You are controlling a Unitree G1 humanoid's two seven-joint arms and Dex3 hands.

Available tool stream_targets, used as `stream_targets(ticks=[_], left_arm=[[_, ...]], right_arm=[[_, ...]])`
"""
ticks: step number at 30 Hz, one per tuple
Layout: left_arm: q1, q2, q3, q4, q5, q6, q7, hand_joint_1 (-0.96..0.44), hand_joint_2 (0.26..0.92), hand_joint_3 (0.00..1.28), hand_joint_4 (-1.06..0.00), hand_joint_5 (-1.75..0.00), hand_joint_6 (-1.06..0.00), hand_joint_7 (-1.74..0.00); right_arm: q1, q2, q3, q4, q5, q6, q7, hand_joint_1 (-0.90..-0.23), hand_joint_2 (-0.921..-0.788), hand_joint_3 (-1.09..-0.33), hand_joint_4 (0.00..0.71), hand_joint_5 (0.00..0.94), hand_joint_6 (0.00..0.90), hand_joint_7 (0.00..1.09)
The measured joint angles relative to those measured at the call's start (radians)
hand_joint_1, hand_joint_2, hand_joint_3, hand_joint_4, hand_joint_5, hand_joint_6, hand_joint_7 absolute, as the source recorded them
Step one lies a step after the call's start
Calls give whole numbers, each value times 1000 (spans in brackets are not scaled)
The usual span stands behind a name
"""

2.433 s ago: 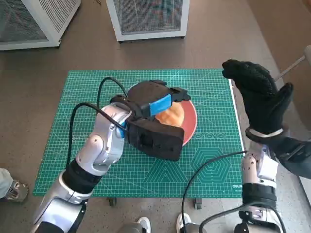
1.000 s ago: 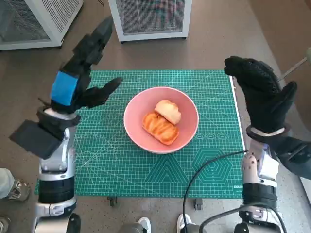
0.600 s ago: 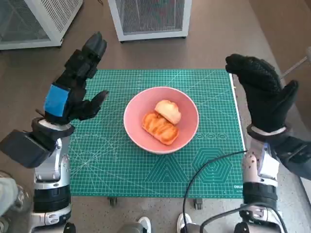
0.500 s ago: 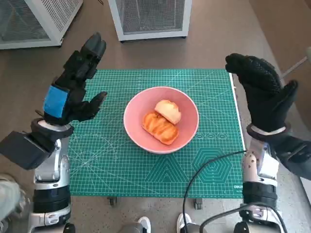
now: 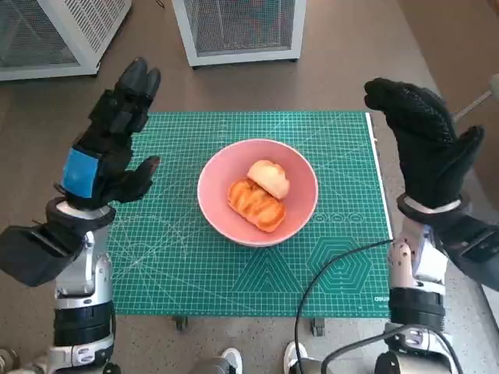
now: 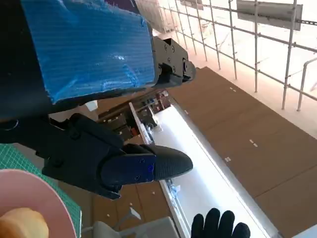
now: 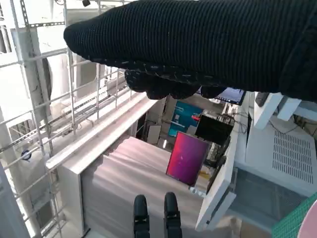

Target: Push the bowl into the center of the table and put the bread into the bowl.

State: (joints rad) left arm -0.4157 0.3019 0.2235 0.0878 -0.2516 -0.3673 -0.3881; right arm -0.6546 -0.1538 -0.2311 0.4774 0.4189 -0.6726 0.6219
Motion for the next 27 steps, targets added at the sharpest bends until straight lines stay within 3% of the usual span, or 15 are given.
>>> stream_targets(ticks=[8, 27], left_arm=[[7, -21, -13, 8, -23, 0, -4, -759, 921, 496, -177, -12, -210, -10], [8, -42, -32, 47, -27, -5, -23, -738, 921, 484, -188, -9, -193, -1]], right_arm=[[-15, -1, 0, 15, -1, -1, -1, -671, -921, -775, 194, 1, 182, 123], [-31, -3, 14, 6, -33, 15, -13, -650, -921, -795, 189, 0, 176, 111]])
